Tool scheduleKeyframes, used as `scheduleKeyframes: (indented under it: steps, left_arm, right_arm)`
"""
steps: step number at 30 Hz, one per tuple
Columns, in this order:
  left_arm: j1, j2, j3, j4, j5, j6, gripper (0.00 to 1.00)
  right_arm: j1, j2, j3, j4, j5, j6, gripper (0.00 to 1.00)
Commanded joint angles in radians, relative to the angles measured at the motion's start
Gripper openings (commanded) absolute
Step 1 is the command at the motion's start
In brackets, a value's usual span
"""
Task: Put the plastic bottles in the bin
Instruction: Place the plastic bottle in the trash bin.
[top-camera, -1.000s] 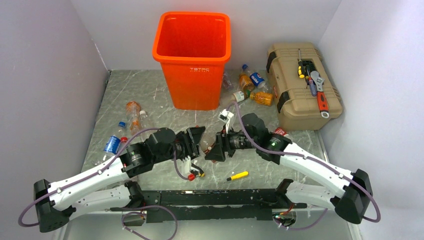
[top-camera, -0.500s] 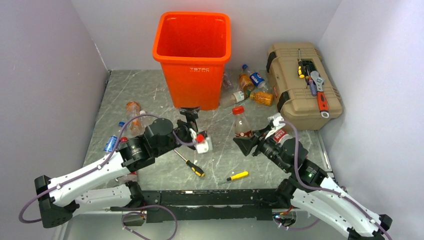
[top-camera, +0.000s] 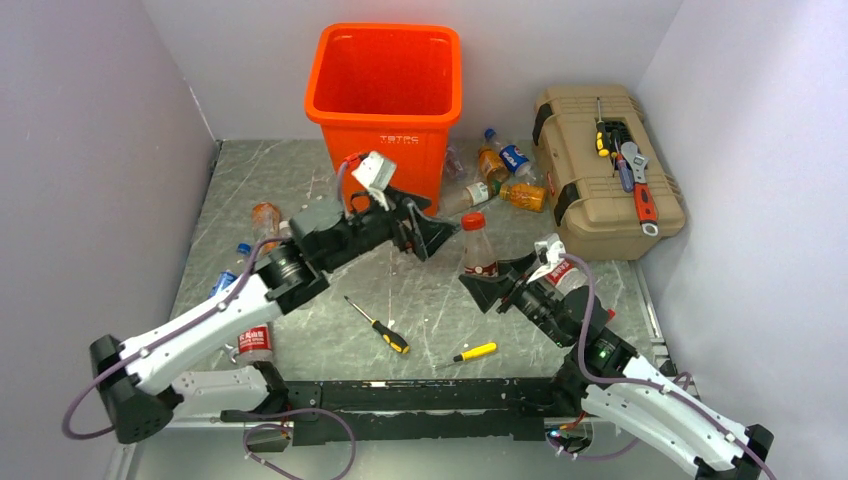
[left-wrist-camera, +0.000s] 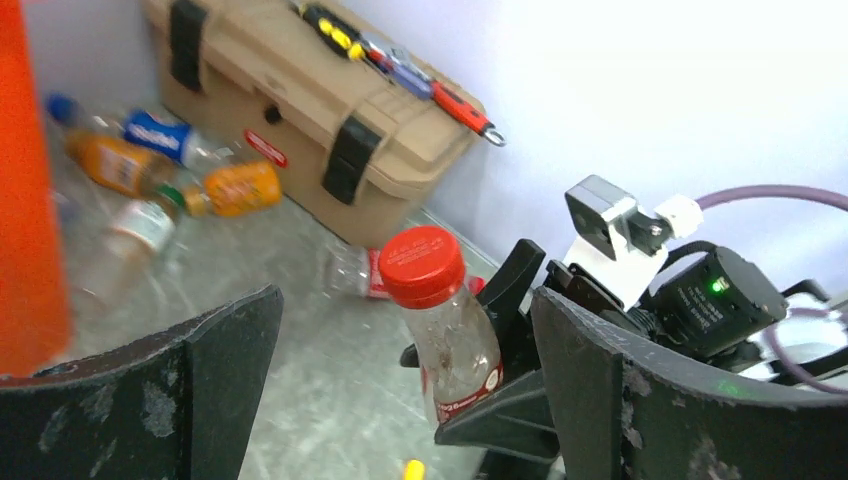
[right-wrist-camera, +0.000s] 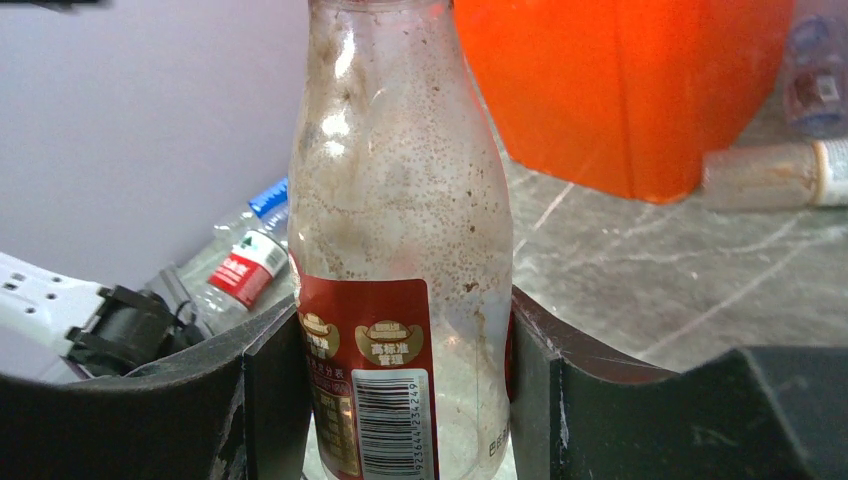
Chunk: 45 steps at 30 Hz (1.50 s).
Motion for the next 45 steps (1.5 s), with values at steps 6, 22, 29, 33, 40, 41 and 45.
scheduleKeyframes:
  steps: [6, 22, 29, 33, 40, 41, 45]
  left_arm:
    - [0.028, 0.141, 0.072, 0.088, 0.217, -0.284, 0.95]
    - [0.027, 0.221, 0.150, 0.002, 0.257, -0.253, 0.71]
    - [0.027, 0.238, 0.158, -0.017, 0.265, -0.243, 0.28]
    - [0.026, 0.239, 0.167, -0.023, 0.278, -0.225, 0.00]
    - [0.035, 0.204, 0.356, -0.236, 0.131, -0.008, 0.00]
    - [0.038, 0.198, 0.407, -0.280, 0.095, 0.041, 0.00]
    - [0.070, 0.202, 0.580, -0.324, -0.064, 0.255, 0.00]
  right_arm:
    - [0.003, 0.050, 0.008, 0.171, -0.079, 0.024, 0.31]
    - [0.007, 0.058, 0.015, 0.169, -0.145, 0.040, 0.31]
    - [0.008, 0.053, 0.012, 0.167, -0.133, 0.042, 0.31]
    - [0.008, 0.056, 0.022, 0.142, -0.106, 0.058, 0.48]
    - [0.008, 0.066, 0.203, -0.076, -0.115, 0.094, 1.00]
    - [0.008, 0.059, 0.231, -0.114, -0.125, 0.089, 1.00]
    - [0.008, 0.026, 0.296, -0.222, -0.193, 0.061, 1.00]
